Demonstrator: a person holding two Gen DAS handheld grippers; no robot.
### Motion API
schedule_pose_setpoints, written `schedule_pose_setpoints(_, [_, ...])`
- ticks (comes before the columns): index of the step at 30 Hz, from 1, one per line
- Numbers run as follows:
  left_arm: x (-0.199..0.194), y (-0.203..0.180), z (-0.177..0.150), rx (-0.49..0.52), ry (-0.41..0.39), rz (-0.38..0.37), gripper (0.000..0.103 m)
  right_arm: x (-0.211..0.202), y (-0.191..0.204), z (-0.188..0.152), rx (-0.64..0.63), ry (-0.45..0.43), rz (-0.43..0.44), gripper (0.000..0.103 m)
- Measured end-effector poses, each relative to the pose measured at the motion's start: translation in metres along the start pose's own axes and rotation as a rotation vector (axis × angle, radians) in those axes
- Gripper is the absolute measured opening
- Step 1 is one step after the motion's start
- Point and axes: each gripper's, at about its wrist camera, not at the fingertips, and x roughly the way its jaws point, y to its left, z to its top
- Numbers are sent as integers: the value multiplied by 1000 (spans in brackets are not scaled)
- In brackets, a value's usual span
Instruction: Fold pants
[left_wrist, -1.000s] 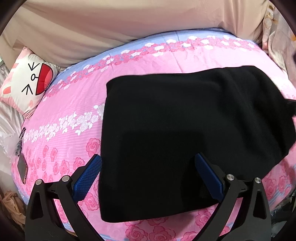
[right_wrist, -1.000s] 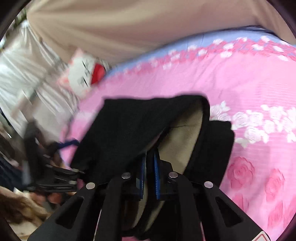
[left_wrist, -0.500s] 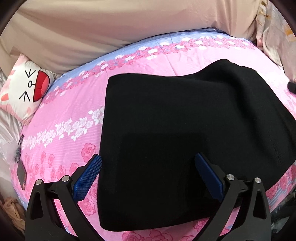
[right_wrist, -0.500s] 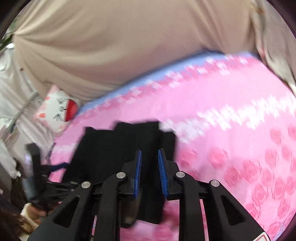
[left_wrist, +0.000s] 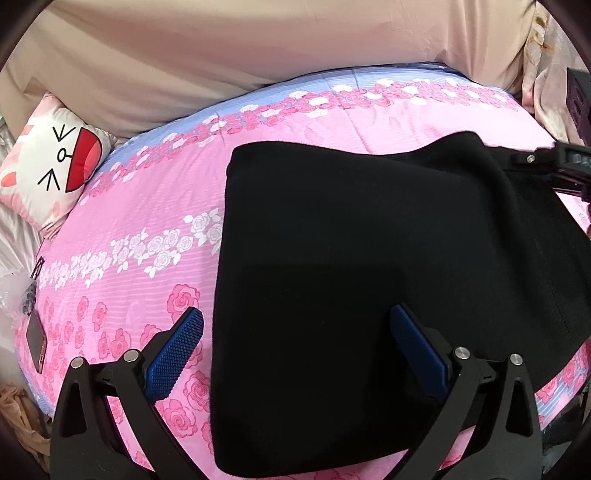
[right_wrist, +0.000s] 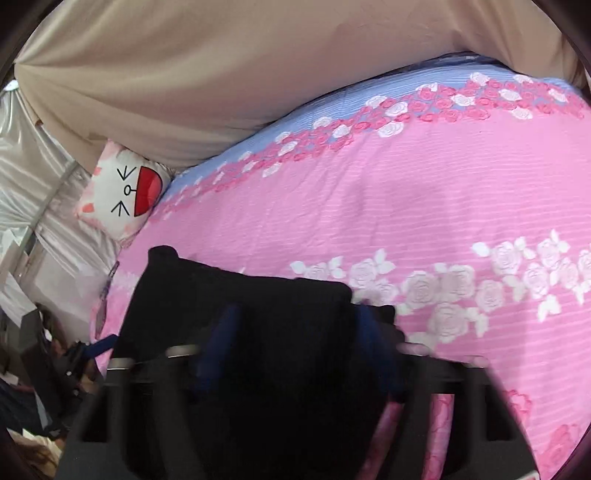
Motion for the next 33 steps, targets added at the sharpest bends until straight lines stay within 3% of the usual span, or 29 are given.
schedule_pose_setpoints(3, [-2,5,3,-5,-4,-8,98,-50,33,-3,-56,-132,-28,21])
schedule_pose_setpoints(5, [-1,6,4,-16,-9,-22,98,-65,36,-6,-58,-174,-102,21])
schedule_pose_setpoints(8, [7,5,6,-43,7,-87,98,-13,4,-14,-51,-26,-344,22])
schedule_pose_setpoints(9, [13,2,7,-39,19,-93,98,1,-9,-19,-2,-4,-308,24])
schedule_pose_setpoints(11, [16,-1,7,-30,12,-74,98,-14,-11,-19,77,-76,-244,31])
schedule_pose_setpoints(13, [13,3,8,-35,11,-80,98,-54,7,-20,69,-226,-261,31])
schedule_pose_setpoints(15, [12,8,7,-47,10,-83,98,-76,28,-22,22,-261,-255,32])
schedule_pose_setpoints(19, [16,12,6,-81,22,-115,98,-67,69,-38,-64,-137,-140,32])
schedule_pose_setpoints(21, [16,12,8,-80,16,-108,98,-37,80,-52,-92,-64,-118,32])
schedule_pose_setpoints(24, [13,12,9,-74,-17,-69,98,7,62,-60,-123,2,-273,23])
schedule_pose_setpoints(25, [13,13,9,-74,-18,-67,98,10,58,-59,-101,-13,-267,14])
schedule_pose_setpoints(27, [10,15,7,-77,-14,-69,98,-4,60,-51,-25,-52,-231,14])
schedule_pose_setpoints(29, [1,19,4,-72,-34,-40,98,-21,77,-48,-62,-102,-232,23])
schedule_pose_setpoints(33, [-17,27,-4,-64,-80,1,98,-12,109,-44,-161,-63,-219,23])
